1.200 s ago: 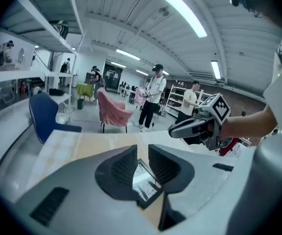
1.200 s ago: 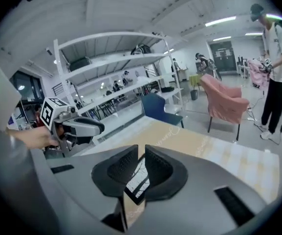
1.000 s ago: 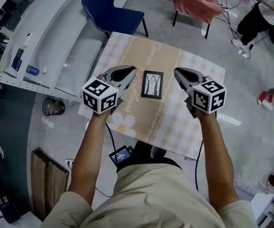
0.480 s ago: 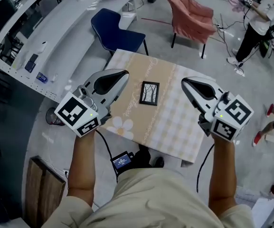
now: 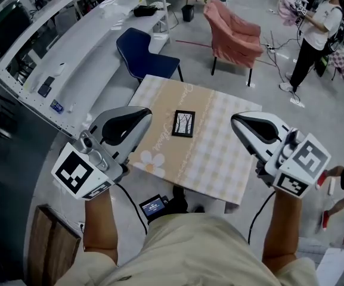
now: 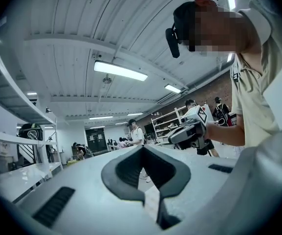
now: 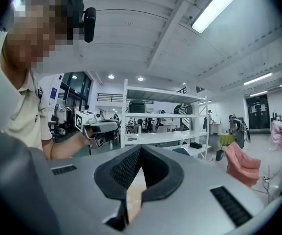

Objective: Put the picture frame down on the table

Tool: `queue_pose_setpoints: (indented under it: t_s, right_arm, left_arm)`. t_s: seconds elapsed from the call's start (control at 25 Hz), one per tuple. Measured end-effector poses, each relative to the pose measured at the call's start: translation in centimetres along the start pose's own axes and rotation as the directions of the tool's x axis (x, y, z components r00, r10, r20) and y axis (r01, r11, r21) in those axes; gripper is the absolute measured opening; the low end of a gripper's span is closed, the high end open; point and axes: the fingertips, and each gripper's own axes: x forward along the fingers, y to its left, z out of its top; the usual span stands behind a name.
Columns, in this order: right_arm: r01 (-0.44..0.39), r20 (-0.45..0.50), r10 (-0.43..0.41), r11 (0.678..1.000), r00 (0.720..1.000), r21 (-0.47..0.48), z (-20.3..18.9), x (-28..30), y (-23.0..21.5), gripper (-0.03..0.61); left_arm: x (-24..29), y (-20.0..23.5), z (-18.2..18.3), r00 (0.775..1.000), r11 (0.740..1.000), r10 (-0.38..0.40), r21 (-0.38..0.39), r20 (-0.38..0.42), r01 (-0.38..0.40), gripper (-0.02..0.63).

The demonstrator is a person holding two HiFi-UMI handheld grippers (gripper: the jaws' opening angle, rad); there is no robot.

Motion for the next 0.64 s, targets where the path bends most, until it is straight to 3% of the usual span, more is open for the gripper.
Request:
queue_pose_setpoints:
  t_s: [0.4,0.64]
  right_arm:
    - [0.010,0.005,-0.010,1.000,1.000,-0.009,0.0,-3.8,1.2,0.002]
    - [0.018,-0.002,-0.018,1.000,1.000,-0.006,0.0,-1.3,2.1,0.002]
  left_arm:
    - [0.1,-3.2,0.6,1.000,1.000,0.010,-0.004,-0.012,-0.010,0.006]
    - [-1.7,-1.4,-0.2,1.000,1.000,0.003,-0.009,-0.011,-0.004,0.006]
